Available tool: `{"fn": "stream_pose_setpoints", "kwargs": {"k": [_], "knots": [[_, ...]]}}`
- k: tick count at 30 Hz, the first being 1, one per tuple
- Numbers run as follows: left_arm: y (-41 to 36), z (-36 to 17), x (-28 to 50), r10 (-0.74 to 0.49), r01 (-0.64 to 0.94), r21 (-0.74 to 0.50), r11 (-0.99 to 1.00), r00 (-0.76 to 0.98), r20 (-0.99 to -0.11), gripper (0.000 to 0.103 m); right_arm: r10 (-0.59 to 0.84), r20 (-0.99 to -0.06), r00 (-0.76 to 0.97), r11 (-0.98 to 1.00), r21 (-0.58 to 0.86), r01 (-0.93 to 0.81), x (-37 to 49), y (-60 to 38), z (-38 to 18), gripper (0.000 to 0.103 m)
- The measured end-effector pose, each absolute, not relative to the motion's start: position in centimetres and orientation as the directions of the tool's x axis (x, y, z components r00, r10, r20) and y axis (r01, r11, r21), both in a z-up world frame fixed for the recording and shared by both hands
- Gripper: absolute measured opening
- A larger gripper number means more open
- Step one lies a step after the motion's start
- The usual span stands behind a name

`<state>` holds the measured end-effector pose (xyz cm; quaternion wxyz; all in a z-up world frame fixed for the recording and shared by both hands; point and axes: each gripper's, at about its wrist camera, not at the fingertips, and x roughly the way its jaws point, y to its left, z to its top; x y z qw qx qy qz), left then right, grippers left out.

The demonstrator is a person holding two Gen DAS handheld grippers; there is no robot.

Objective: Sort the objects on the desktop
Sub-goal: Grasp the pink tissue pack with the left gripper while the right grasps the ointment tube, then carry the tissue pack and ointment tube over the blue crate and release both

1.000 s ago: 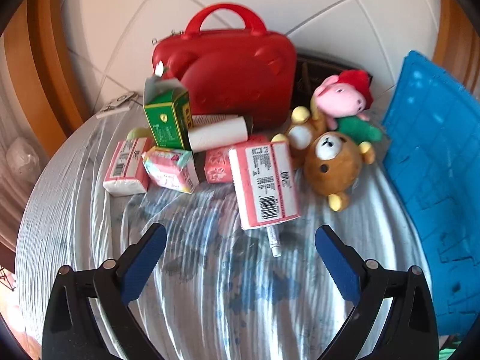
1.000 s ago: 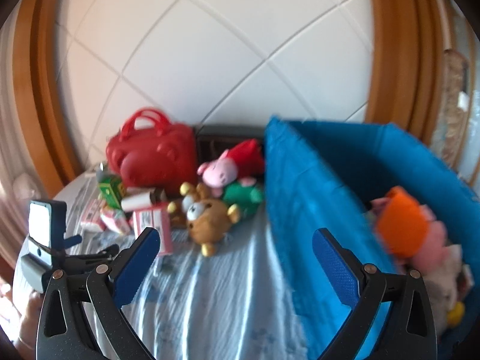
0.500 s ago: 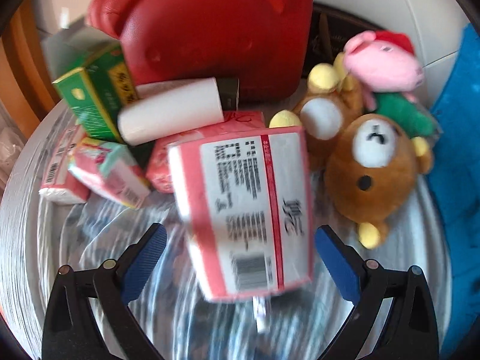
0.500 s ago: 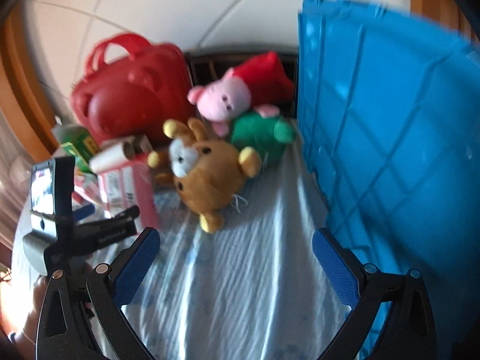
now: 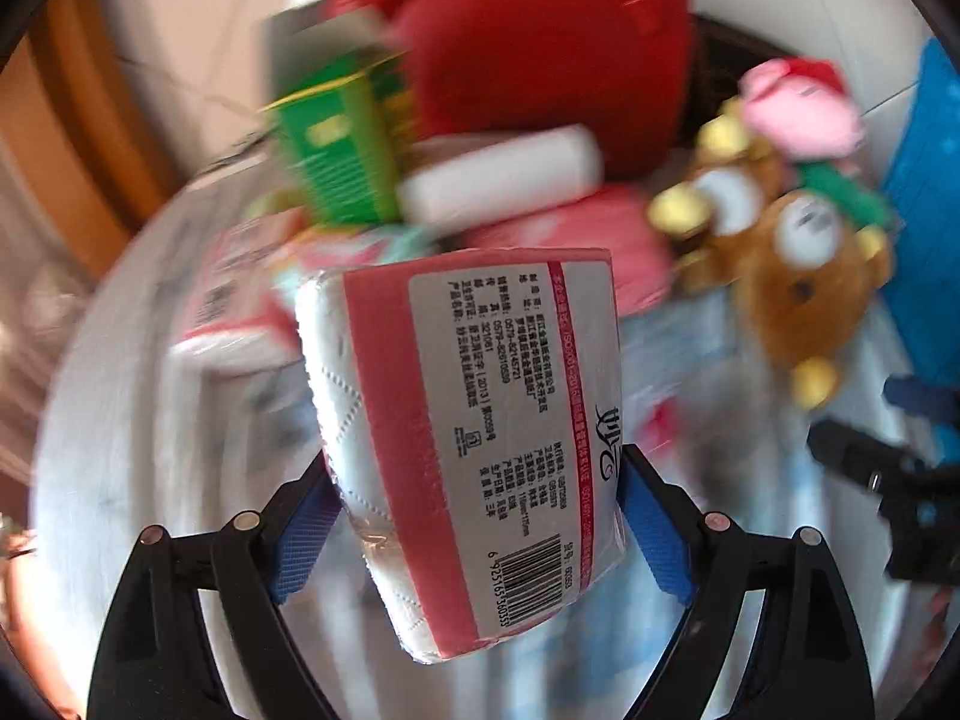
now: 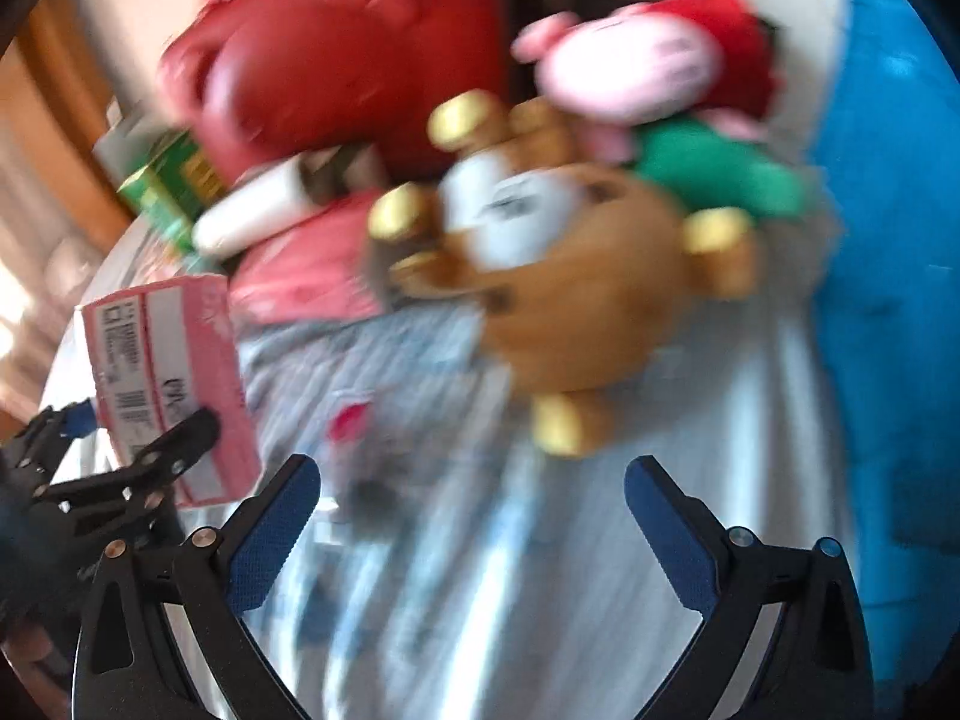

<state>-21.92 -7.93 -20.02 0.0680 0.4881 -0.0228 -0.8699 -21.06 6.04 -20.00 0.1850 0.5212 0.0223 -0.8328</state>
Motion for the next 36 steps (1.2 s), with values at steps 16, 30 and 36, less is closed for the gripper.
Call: {"fn": "stream_pose_setpoints", "kwargs": {"k": [16,30,36], "knots": [[-11.4,-21.4,-19.2,-0.142,0.176,0.063,-0.982,-0.483,-0.864,0.088,-0.160,-0.943,-0.292,-0.879,0.001,0.476,-19.8,-2.7,-25.9,0.020],[-8.2,-16.0,-17.0,-0.078,0.083,0.035,-0.996,-0.616,-0.784,0.088,-0.274,-0.835,-0.476,-0.888,0.030,0.459,-15.4,1.8,-14.5,0.017],[-4.7,-11.3,-14.6,0.017,-0.025,0.000,-1.000,-0.707,-0.707,0.088,-0.269,-0.744,-0.612,-0.926,0.025,0.377,-12.0,4.9,-7.8,0.017]]}}
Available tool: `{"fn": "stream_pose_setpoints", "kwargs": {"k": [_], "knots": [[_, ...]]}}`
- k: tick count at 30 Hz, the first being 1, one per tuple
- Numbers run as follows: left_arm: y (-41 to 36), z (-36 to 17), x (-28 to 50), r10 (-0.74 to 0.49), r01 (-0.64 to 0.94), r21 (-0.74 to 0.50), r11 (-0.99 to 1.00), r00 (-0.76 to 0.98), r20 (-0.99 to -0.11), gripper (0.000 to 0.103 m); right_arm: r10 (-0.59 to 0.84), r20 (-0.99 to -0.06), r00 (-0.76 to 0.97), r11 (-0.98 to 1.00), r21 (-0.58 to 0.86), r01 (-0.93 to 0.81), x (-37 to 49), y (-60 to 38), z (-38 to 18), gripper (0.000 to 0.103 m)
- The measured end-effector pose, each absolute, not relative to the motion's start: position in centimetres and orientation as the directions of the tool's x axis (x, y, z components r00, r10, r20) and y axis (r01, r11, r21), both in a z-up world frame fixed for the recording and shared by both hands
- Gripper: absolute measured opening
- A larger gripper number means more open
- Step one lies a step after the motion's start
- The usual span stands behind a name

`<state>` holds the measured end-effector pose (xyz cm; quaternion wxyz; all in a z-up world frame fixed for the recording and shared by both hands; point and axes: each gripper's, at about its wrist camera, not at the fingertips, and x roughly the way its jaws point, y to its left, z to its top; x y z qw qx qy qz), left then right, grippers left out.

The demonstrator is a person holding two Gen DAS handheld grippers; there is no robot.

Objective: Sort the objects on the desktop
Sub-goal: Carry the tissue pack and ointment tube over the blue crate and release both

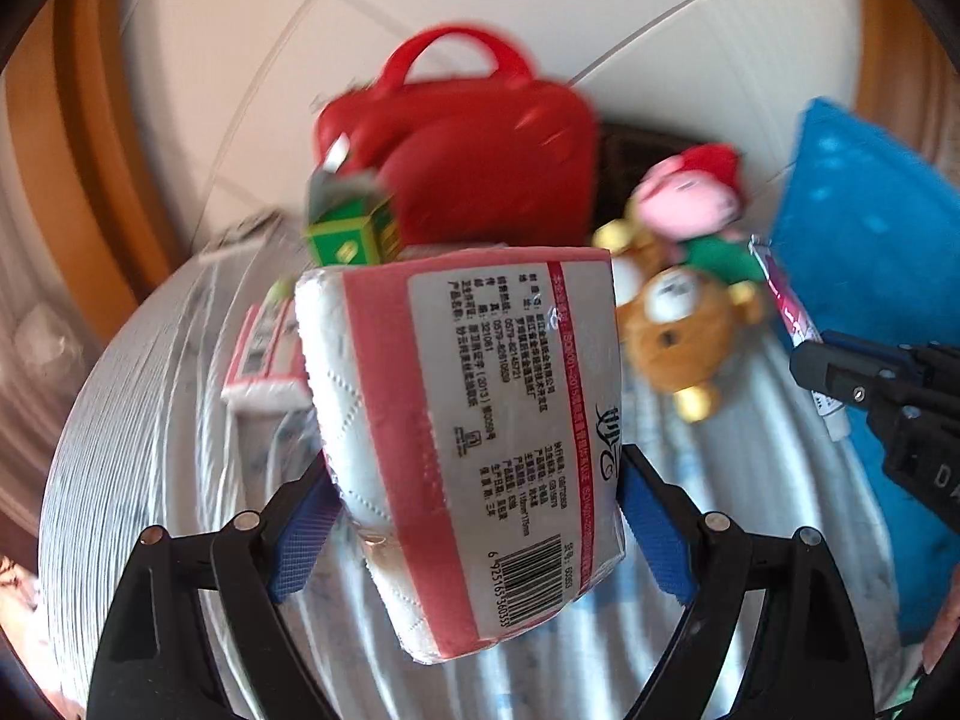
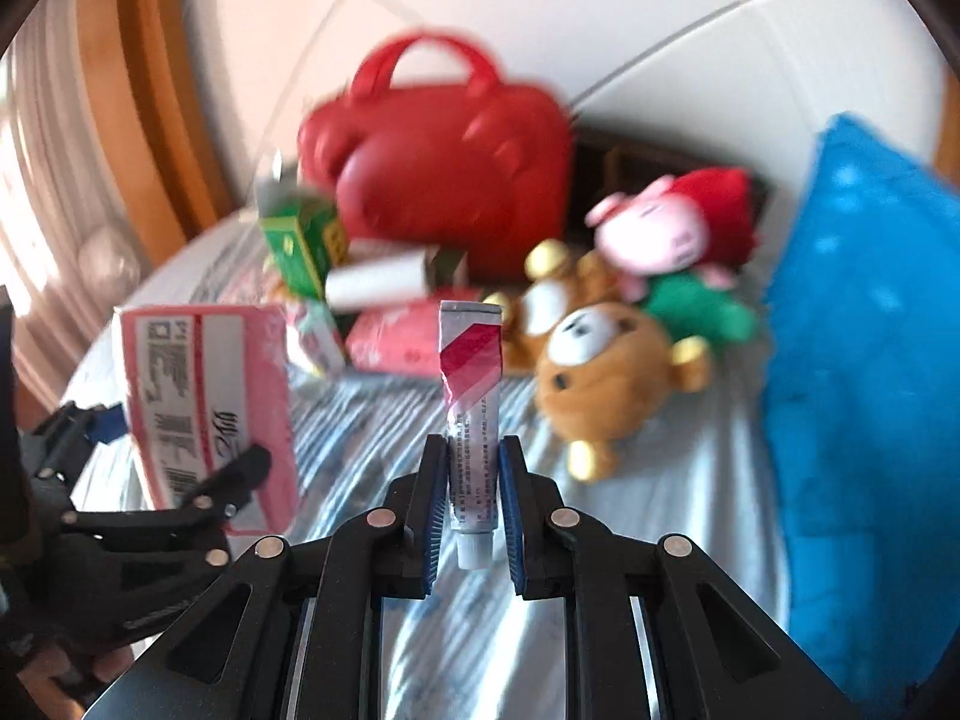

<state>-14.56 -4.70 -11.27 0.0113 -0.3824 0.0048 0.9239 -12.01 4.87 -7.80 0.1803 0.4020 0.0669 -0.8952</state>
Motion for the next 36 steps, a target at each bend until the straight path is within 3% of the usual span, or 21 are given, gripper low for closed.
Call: {"fn": "stream_pose_setpoints", "kwargs": {"k": [9,19,26,36], "knots": [[3.7,-3.7,-11.6,0.195,-0.243,0.009,-0.970,-0.800,-0.568,0.088,-0.127,-0.578,-0.806,-0.988,0.005,0.152,-4.9,13.4,0.8,0.017],[16.0,5.7,-8.0,0.493,-0.544,0.019,-0.839,-0.774,-0.396,0.088,0.205,-0.380,-0.902,-0.973,0.019,-0.229,4.7,25.8,8.8,0.017],[25.3,7.6,-5.6,0.625,-0.707,0.037,-0.706,-0.647,-0.437,0.088,0.389,-0.376,-0.841,-0.903,0.025,-0.429,9.0,32.3,9.5,0.017],[34.4,6.2,-2.6,0.647,-0.815,0.074,-0.575,-0.508,-0.568,0.088,0.471,-0.450,-0.759,-0.846,0.013,-0.533,10.2,38.5,7.3,0.017]]}}
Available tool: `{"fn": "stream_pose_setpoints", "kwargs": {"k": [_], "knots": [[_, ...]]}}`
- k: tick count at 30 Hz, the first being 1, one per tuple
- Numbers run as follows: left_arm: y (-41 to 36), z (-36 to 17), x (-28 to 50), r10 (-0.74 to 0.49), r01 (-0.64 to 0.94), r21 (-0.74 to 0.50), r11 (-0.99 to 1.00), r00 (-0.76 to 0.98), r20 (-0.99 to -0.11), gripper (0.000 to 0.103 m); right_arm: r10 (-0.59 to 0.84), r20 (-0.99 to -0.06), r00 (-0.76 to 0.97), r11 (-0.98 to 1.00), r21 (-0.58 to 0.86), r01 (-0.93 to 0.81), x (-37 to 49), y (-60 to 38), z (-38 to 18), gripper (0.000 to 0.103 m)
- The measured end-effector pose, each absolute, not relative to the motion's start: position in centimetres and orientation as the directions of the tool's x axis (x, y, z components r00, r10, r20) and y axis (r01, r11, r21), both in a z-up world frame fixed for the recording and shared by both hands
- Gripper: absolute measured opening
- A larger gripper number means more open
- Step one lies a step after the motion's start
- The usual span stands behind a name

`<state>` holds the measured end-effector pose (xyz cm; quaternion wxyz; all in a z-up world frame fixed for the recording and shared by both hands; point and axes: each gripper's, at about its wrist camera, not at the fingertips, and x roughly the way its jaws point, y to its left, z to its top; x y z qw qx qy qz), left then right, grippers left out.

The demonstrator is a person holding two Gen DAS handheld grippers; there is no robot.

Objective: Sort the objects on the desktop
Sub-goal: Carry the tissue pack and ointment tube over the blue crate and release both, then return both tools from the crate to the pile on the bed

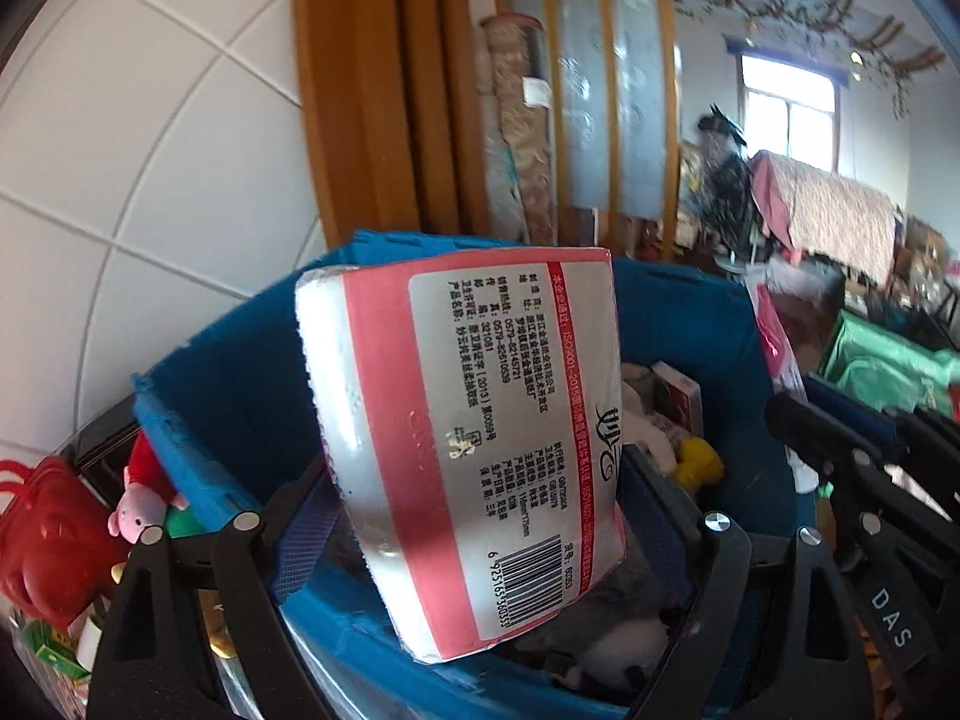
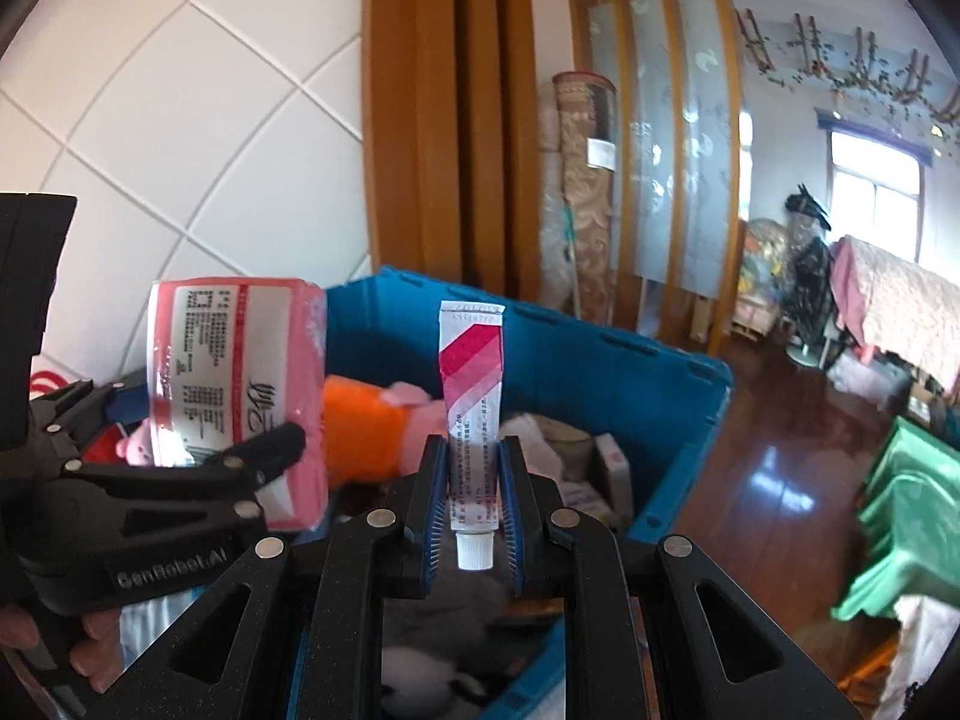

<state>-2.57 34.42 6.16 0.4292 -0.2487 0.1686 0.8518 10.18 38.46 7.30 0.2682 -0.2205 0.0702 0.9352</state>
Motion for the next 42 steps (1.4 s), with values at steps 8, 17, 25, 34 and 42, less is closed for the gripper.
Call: {"fn": "stream_pose_setpoints", "kwargs": {"k": [8,17,25,34,42], "knots": [[35.6,5.3,-2.6,0.624,-0.819,0.101,-0.564,-0.504,-0.597,0.088,0.452,-0.484,-0.749,-0.847,0.030,-0.531,9.9,41.6,5.6,0.017],[36.1,4.8,-3.0,0.629,-0.828,0.089,-0.554,-0.487,-0.606,0.091,0.453,-0.513,-0.729,-0.843,0.019,-0.538,9.0,42.8,4.5,0.017],[36.1,4.6,-3.2,0.624,-0.818,0.119,-0.563,-0.515,-0.588,0.093,0.458,-0.535,-0.710,-0.837,0.009,-0.547,8.5,43.3,3.8,0.025],[34.6,5.2,-3.8,0.632,-0.808,0.098,-0.581,-0.523,-0.572,0.096,0.499,-0.515,-0.697,-0.810,0.009,-0.587,9.7,43.6,4.5,0.077],[32.6,5.5,-3.7,0.627,-0.788,0.076,-0.611,-0.540,-0.561,0.097,0.527,-0.483,-0.700,-0.795,0.010,-0.606,11.1,43.6,5.6,0.103]]}}
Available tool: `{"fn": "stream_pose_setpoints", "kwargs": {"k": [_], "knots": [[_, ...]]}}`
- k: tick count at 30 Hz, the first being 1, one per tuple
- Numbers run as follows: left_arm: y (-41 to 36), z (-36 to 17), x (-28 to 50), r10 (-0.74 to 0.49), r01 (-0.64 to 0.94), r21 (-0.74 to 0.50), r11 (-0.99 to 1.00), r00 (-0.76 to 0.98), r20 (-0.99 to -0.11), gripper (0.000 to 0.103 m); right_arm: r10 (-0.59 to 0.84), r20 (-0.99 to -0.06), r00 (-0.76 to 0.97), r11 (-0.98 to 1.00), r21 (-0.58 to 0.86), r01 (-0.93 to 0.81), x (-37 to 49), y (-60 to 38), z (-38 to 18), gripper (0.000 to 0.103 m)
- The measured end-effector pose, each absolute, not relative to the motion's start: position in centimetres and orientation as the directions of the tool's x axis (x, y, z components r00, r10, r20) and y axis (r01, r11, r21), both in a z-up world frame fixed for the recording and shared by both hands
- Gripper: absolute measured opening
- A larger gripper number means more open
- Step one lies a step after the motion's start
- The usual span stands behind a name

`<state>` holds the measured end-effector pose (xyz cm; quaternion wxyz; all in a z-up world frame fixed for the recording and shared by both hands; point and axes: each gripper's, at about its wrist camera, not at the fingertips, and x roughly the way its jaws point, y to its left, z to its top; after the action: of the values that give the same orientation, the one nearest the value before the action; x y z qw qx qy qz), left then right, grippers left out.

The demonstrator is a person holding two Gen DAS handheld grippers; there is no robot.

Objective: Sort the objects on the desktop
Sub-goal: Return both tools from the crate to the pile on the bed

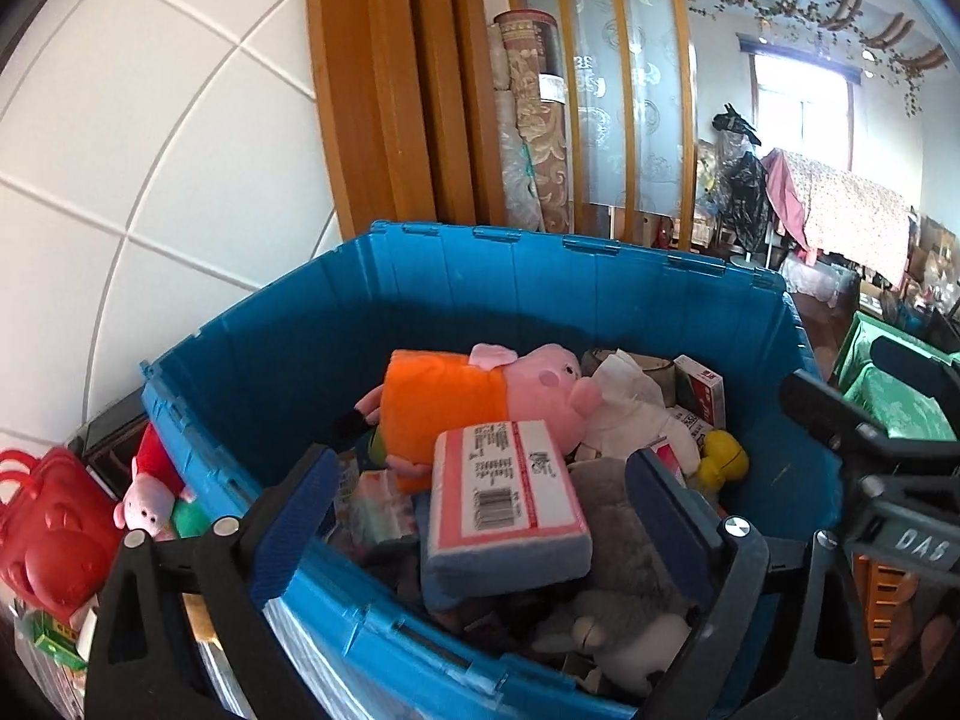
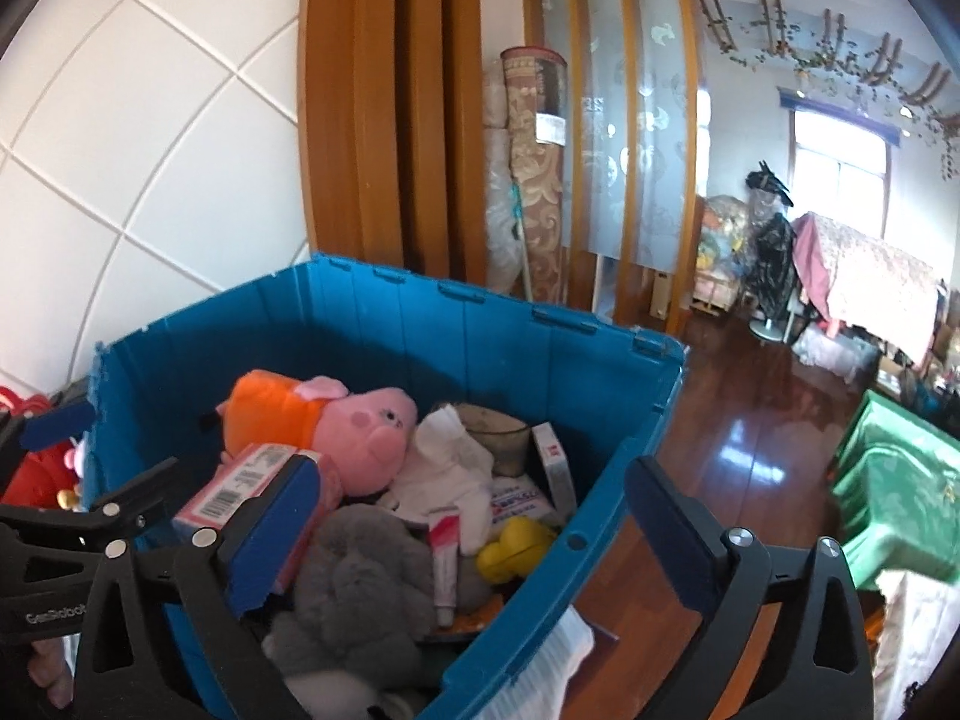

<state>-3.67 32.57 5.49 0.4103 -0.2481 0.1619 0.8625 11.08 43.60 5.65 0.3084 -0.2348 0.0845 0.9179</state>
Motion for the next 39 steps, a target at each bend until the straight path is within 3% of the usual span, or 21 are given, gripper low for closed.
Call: {"fn": "stream_pose_setpoints", "kwargs": {"k": [10,23,32,39], "knots": [[24.5,5.3,-4.2,0.582,-0.688,0.023,-0.725,-0.631,-0.512,0.097,0.433,-0.434,-0.790,-0.878,-0.006,-0.478,11.4,37.9,7.6,0.103],[11.1,3.3,-7.7,0.383,-0.457,0.008,-0.889,-0.754,-0.533,0.097,0.178,-0.423,-0.888,-0.981,-0.010,-0.192,7.6,27.2,8.2,0.103],[-0.4,-2.0,-11.9,0.195,-0.232,-0.021,-0.973,-0.764,-0.615,0.098,-0.009,-0.514,-0.858,-1.000,0.008,0.006,1.9,20.3,4.8,0.103],[-9.9,-7.2,-15.3,0.019,-0.004,-0.024,-1.000,-0.712,-0.701,0.098,-0.073,-0.599,-0.797,-0.996,0.009,0.085,-4.0,16.5,1.0,0.103]]}}
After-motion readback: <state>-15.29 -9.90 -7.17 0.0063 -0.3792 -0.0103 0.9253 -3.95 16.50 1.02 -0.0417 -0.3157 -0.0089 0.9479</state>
